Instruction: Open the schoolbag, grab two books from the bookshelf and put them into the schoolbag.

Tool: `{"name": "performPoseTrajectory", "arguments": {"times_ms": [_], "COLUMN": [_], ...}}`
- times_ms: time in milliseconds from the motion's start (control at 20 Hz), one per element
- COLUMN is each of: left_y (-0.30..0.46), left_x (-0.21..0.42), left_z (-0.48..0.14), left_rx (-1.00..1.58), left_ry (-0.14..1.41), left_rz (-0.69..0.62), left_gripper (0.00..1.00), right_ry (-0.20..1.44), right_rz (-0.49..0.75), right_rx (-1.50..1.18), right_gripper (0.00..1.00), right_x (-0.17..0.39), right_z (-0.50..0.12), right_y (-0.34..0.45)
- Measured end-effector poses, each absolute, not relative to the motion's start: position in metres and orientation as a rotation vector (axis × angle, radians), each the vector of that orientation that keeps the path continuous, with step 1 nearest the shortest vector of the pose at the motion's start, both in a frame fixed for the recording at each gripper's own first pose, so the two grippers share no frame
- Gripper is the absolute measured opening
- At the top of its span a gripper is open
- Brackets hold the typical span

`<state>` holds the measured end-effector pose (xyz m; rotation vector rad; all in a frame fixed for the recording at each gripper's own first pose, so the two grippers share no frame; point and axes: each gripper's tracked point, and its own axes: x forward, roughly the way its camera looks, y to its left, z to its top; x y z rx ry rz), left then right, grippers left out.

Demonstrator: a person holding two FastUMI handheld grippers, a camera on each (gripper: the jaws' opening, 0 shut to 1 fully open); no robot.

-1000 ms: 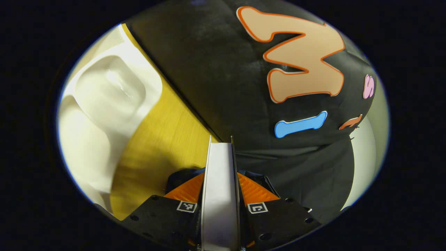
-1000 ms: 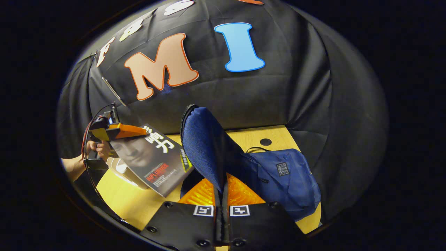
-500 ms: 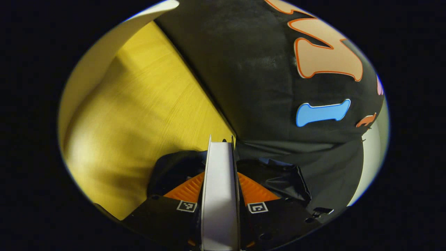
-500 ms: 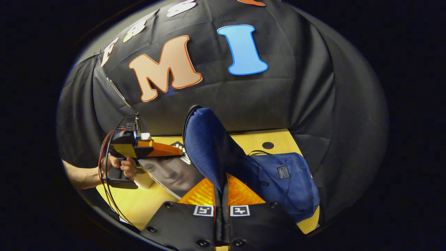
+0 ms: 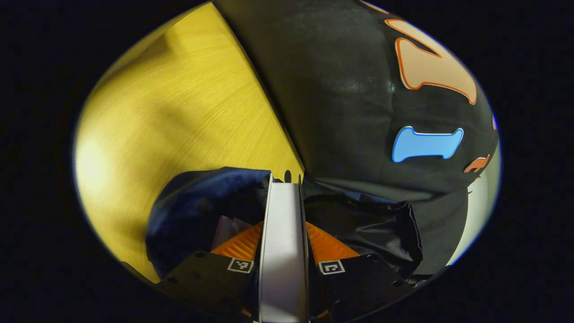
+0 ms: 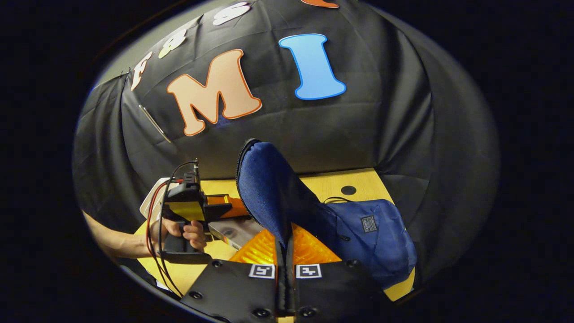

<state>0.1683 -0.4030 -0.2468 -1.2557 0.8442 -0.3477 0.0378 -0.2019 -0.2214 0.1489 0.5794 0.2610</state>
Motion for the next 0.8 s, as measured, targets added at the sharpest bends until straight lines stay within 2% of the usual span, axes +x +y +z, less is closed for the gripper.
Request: {"name": "performPoseTrajectory", "arguments": {"times_ms": [50, 100, 550, 650, 700, 800], "left_y": [-0.409, -0.415, -0.447, -0.447, -0.445, -0.443], "left_x": [0.168, 0.167, 0.16, 0.155, 0.152, 0.147], "left_z": [-0.248, -0.249, -0.273, -0.286, -0.288, -0.298], "left_rx": [-1.258, -1.265, -1.322, -1.331, -1.343, -1.325], "left_ry": [0.84, 0.842, 0.9, 0.959, 0.976, 1.019], "left_rz": [-0.346, -0.344, -0.303, -0.263, -0.253, -0.228], "left_gripper": [0.4, 0.38, 0.41, 0.42, 0.51, 0.58], "right_ry": [0.58, 0.579, 0.597, 0.605, 0.609, 0.622], "right_rz": [0.265, 0.27, 0.3, 0.297, 0.298, 0.301], "right_rx": [0.144, 0.14, 0.095, 0.102, 0.103, 0.095], "right_gripper": [0.05, 0.01, 0.04, 0.03, 0.04, 0.04], "right_x": [0.038, 0.038, 0.041, 0.04, 0.039, 0.037], "right_z": [-0.222, -0.222, -0.229, -0.232, -0.233, -0.239], "right_y": [-0.199, -0.195, -0.176, -0.176, -0.177, -0.175]}}
